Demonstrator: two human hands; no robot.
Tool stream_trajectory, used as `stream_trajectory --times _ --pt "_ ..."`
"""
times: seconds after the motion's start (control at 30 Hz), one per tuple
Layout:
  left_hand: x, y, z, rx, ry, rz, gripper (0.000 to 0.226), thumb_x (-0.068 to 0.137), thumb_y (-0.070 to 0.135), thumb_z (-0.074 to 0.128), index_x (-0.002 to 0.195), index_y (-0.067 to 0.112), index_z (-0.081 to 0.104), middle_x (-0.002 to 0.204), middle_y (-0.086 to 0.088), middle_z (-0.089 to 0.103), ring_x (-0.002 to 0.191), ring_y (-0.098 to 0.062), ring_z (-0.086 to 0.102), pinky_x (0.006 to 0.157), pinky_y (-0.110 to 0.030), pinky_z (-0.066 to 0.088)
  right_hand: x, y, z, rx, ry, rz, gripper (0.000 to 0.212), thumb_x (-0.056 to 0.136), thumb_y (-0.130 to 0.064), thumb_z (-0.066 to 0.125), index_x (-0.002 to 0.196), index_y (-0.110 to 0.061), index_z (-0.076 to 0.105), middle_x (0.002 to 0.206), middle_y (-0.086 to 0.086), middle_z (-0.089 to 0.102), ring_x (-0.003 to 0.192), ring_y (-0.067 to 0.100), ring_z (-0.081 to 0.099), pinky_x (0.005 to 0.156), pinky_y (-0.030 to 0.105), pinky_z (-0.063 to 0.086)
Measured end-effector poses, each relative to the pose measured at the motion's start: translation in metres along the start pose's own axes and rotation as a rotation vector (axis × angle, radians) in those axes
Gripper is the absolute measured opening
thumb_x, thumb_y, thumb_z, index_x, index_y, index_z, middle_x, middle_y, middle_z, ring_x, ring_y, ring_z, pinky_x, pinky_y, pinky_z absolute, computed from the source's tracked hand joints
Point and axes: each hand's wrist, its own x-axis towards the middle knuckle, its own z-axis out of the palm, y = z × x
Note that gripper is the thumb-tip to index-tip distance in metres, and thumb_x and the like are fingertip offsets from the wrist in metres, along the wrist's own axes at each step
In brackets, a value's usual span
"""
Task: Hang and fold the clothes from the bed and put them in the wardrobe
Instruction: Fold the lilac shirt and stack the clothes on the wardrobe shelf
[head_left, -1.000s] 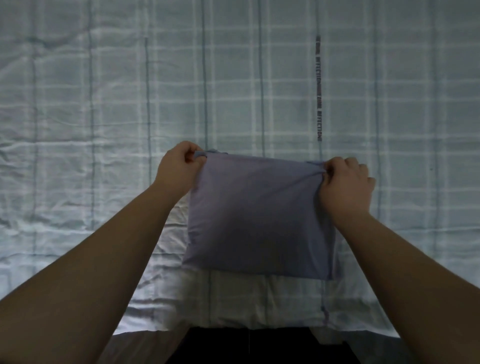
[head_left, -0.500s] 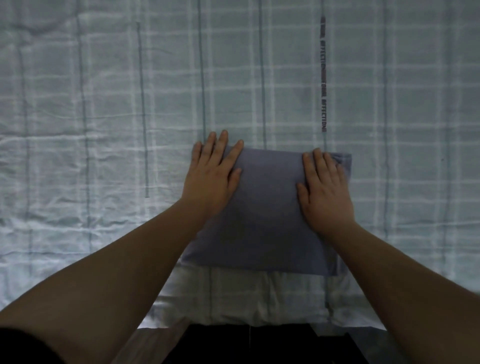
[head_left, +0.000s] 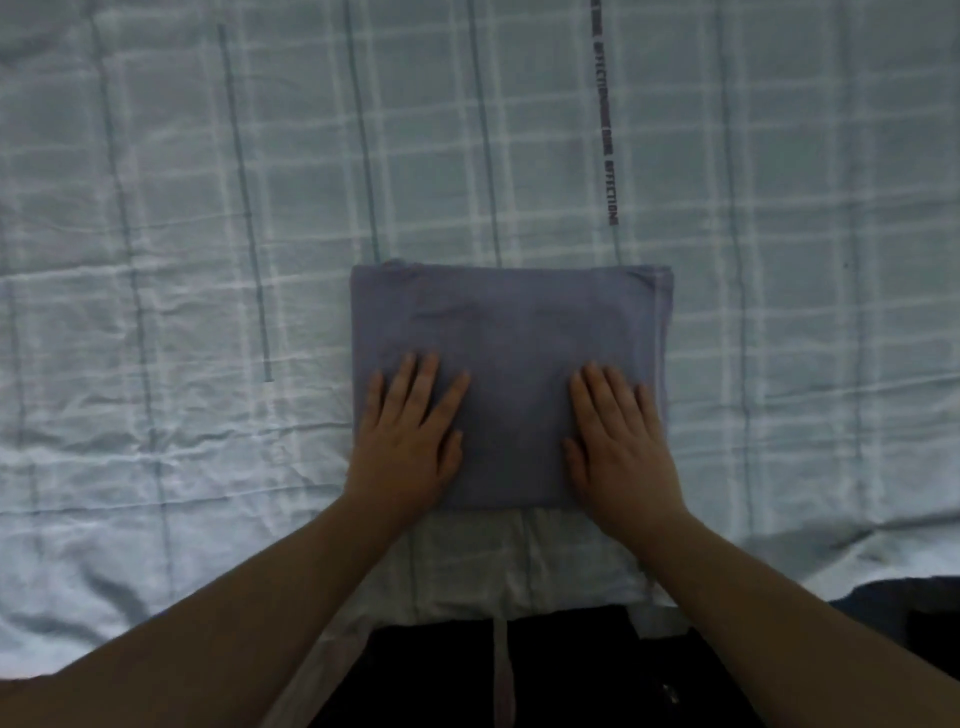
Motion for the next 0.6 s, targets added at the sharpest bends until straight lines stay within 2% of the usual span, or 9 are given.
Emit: stream_trajectory --times 0.2,0.33,0.47,0.57,0.6 --pt "-0.006 -0.002 0.023 0.065 0.012 -0.007 0.06 0.093 0.038 0.046 0.15 0.021 0.037 0.157 -0.016 0.03 0.146 -0.036 0.024 0.117 -0.059 0.016 -0.003 0.009 0.025 0.023 0.052 0.003 0.064 0.094 -0.031 0.05 0.152 -0.01 0.034 0.157 0.012 0.034 0.145 0.033 0.031 0.118 0.057 0.02" --pt "-0.006 0.006 0.006 -0.01 0.035 -0.072 0.06 0.093 0.034 0.044 0.15 0.014 0.038 0.156 -0.018 0.031 0.146 -0.037 0.025 0.116 -0.059 0.018 -0.011 0.012 0.013 0.195 0.084 0.047 0.063 0.092 -0.027 0.052 0.15 -0.008 0.037 0.156 0.014 0.035 0.146 0.032 0.03 0.118 0.054 0.021" --pt "0.026 0.043 -0.02 -0.275 0.09 -0.047 0.054 0.091 0.022 0.051 0.14 0.0 0.045 0.147 -0.023 0.041 0.139 -0.036 0.034 0.116 -0.048 0.026 -0.04 0.02 -0.01 0.551 0.126 0.387 0.068 0.081 -0.013 0.062 0.145 -0.01 0.04 0.15 0.012 0.04 0.138 0.026 0.037 0.116 0.037 0.03" --pt "0.076 0.086 -0.036 -0.413 0.038 -0.081 0.053 0.091 0.016 0.054 0.14 0.0 0.043 0.146 -0.021 0.043 0.134 -0.033 0.041 0.117 -0.031 0.022 -0.055 0.029 -0.023 0.815 0.029 0.74 0.061 0.082 -0.009 0.065 0.139 -0.017 0.044 0.129 0.002 0.053 0.117 0.023 0.056 0.1 0.04 0.047" --pt "0.095 0.1 -0.039 -0.441 0.015 -0.073 0.053 0.092 0.014 0.053 0.141 0.0 0.043 0.147 -0.021 0.042 0.134 -0.034 0.042 0.115 -0.027 0.02 -0.057 0.031 -0.025 0.846 -0.005 0.796 0.057 0.08 -0.012 0.067 0.133 -0.019 0.047 0.121 -0.001 0.057 0.109 0.022 0.06 0.093 0.041 0.051"
